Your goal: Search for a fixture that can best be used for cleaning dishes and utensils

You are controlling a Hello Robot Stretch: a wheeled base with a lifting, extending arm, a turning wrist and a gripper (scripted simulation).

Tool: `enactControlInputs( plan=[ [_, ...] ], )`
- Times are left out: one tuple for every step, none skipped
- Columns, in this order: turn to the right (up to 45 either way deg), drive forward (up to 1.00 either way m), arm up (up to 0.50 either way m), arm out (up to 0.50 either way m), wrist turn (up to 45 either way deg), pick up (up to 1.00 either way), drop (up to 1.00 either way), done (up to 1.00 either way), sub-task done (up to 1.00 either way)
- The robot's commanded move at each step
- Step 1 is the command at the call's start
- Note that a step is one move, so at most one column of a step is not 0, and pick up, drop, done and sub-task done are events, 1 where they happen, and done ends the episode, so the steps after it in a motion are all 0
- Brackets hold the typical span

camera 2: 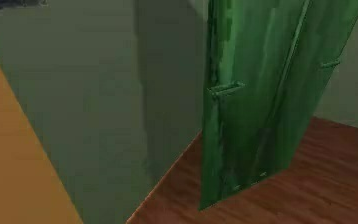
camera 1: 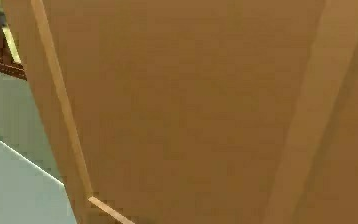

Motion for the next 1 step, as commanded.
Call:
enactControlInputs(
  plan=[
    [-45.0,0.00,0.00,0.00,0.0,0.00,0.00,0.00,0.00]
  ],
)
